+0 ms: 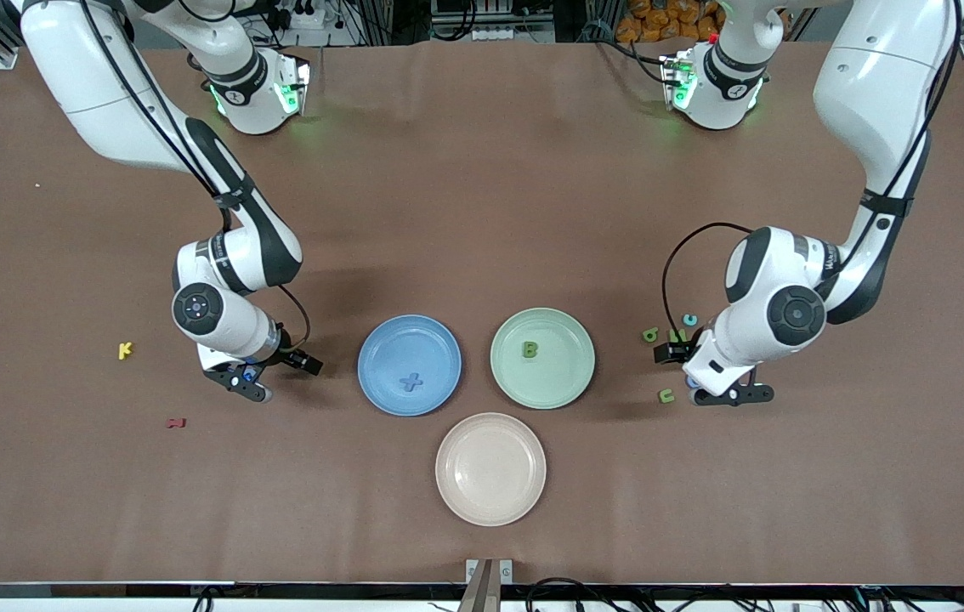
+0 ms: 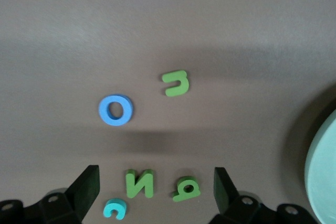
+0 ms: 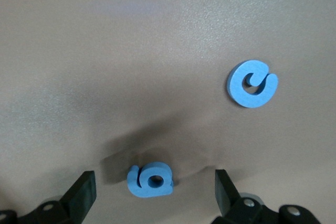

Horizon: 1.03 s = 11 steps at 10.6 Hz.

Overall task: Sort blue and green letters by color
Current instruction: 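Grasp the green N with the left gripper while the right gripper grasps the 6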

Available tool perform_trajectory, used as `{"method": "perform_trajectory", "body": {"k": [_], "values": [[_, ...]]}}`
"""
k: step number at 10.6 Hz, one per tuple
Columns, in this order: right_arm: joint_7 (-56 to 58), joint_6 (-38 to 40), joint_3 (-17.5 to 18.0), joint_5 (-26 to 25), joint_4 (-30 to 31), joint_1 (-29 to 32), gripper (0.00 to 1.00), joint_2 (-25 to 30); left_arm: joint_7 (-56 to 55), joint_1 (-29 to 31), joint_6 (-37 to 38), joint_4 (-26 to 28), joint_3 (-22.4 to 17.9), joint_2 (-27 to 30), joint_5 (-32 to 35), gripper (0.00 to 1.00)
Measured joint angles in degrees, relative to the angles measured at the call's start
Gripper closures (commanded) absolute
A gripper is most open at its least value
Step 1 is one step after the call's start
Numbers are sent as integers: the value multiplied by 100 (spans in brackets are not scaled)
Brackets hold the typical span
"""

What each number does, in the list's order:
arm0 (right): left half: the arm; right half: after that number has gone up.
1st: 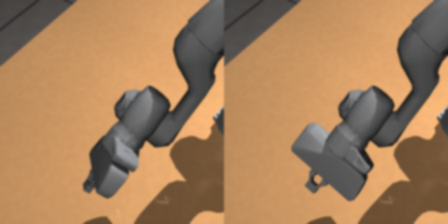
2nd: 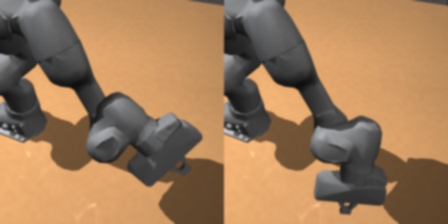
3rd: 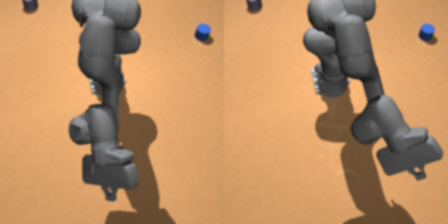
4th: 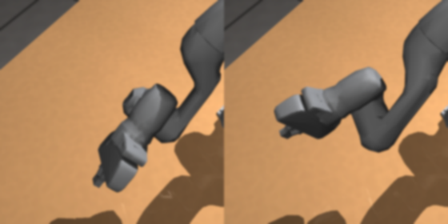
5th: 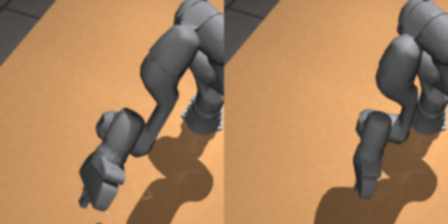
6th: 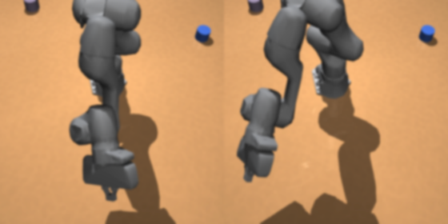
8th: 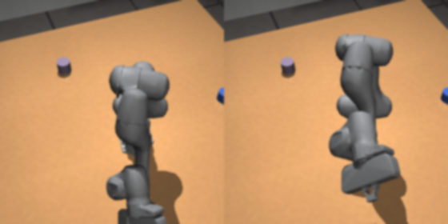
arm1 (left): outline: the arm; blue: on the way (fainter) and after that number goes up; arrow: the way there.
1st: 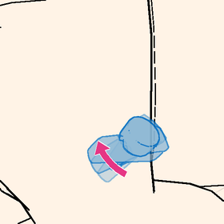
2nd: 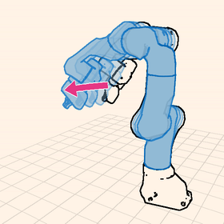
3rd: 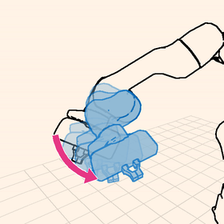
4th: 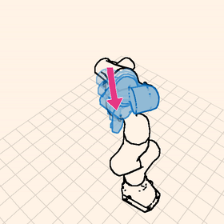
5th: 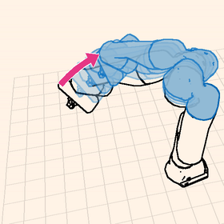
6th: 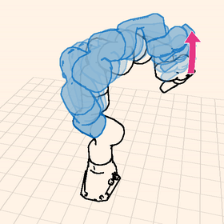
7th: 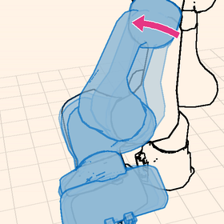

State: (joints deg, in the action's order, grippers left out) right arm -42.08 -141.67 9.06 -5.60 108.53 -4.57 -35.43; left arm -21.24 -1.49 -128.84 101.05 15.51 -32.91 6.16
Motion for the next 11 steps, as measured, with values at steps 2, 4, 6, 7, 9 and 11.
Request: {"method": "perform_trajectory", "body": {"k": [2, 4, 6, 7, 9, 11], "values": [[-2, 0, 0, 0, -6, 18, 95, -6, -15, -24, -612, 491, -1, -8, 100, 10], [-2, 0, -1, 0, -7, 71, 100, -10, -16, -13, -884, 840, -10, -16, 322, 14], [-11, 14, 0, 2, -35, 79, 100, -1, -16, -8, -894, 898, -12, -15, 423, 20], [-17, 23, 2, 2, -46, 79, 100, -2, -16, -8, -894, 901, -13, -15, 430, 21], [-18, 26, 5, 2, -48, 78, 100, -2, -16, -3, -894, 954, -21, -15, 566, 24], [-79, 53, 39, 3, -83, 72, 100, -3, -16, 42, -894, 1008, -43, -17, 711, 28]]}}
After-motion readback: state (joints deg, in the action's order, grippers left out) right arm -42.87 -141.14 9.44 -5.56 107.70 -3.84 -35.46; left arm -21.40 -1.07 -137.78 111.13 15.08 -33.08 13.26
